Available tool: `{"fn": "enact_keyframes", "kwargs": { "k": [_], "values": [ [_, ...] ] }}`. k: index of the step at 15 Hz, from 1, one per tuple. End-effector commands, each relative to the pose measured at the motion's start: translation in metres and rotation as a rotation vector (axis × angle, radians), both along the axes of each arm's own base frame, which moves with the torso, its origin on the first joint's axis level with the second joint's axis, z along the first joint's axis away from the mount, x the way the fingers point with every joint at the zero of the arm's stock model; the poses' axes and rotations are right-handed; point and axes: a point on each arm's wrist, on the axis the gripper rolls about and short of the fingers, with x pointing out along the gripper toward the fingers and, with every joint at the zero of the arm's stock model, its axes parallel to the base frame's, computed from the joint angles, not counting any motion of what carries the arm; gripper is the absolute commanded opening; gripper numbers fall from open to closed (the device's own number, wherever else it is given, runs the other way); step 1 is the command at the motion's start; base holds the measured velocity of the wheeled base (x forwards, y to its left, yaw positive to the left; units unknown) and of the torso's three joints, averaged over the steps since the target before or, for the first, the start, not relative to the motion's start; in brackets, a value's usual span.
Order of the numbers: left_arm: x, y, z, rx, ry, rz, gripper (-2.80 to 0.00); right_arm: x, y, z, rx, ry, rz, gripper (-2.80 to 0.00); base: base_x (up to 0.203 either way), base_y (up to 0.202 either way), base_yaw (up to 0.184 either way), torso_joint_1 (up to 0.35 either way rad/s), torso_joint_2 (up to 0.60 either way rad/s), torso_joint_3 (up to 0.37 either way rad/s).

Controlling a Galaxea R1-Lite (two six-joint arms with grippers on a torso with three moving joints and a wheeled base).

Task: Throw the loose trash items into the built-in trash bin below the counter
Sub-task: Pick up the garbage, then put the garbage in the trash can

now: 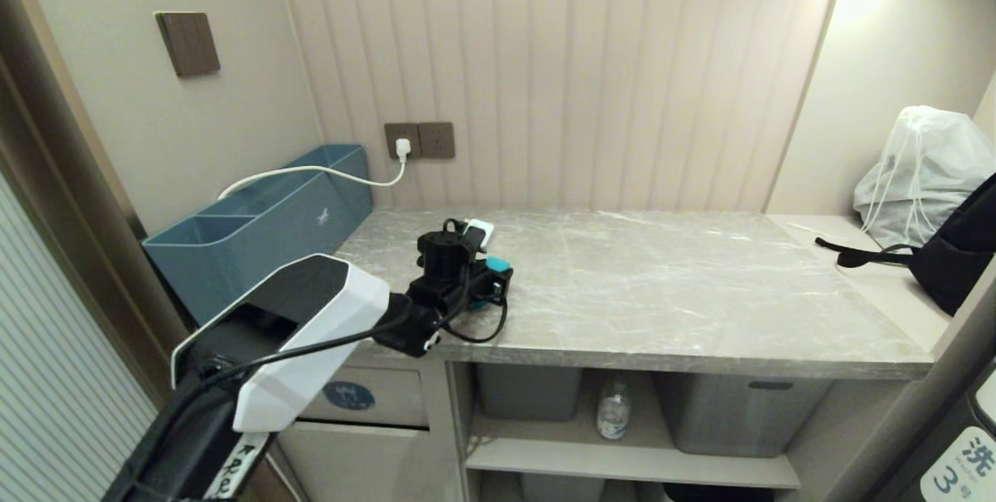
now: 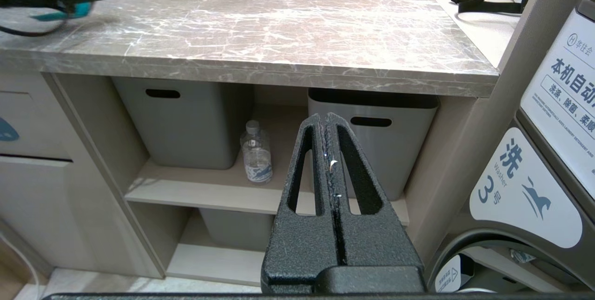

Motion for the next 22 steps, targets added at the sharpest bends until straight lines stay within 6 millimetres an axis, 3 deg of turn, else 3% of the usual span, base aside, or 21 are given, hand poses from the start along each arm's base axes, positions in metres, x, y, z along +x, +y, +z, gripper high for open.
{"fn": "enact_keyframes", "kwargs": {
  "k": [1,4,8,9,12,14,18,22],
  "values": [
    [-0.024,0.009,0.040,-0.021,-0.002,0.011,-2.80,0.000,0.000,0.000,-0.001,-0.001,0.000,-2.80,0.000,0.000,0.000,0.000,0.00,0.000],
    [-0.081,0.035,0.070,-0.047,0.094,0.045,-2.80,0.000,0.000,0.000,-0.001,-0.001,0.002,-2.80,0.000,0.000,0.000,0.000,0.00,0.000],
    [-0.171,0.094,0.113,-0.083,0.134,0.101,-2.80,0.000,0.000,0.000,0.000,-0.001,0.002,-2.80,0.000,0.000,0.000,0.000,0.00,0.000],
    [-0.193,0.111,0.114,-0.090,0.154,0.127,-2.80,0.000,0.000,0.000,0.000,0.000,0.000,-2.80,0.000,0.000,0.000,0.000,0.00,0.000],
    [-0.250,0.164,0.091,-0.107,0.260,0.284,-2.80,0.000,0.000,0.000,-0.001,-0.001,0.000,-2.80,0.000,0.000,0.000,0.000,0.00,0.000],
    [-0.266,0.199,0.078,-0.167,0.286,0.447,-2.80,0.000,0.000,0.000,-0.001,-0.001,0.002,-2.80,0.000,0.000,0.000,0.000,0.00,0.000],
    [-0.268,0.247,0.061,-0.239,0.250,0.688,-2.80,0.000,0.000,0.000,-0.003,-0.001,0.002,-2.80,0.000,0.000,0.000,0.000,0.00,0.000],
    [-0.265,0.259,0.045,-0.287,0.219,0.737,-2.80,0.000,0.000,0.000,0.003,-0.001,0.000,-2.80,0.000,0.000,0.000,0.000,0.00,0.000]
  ]
}}
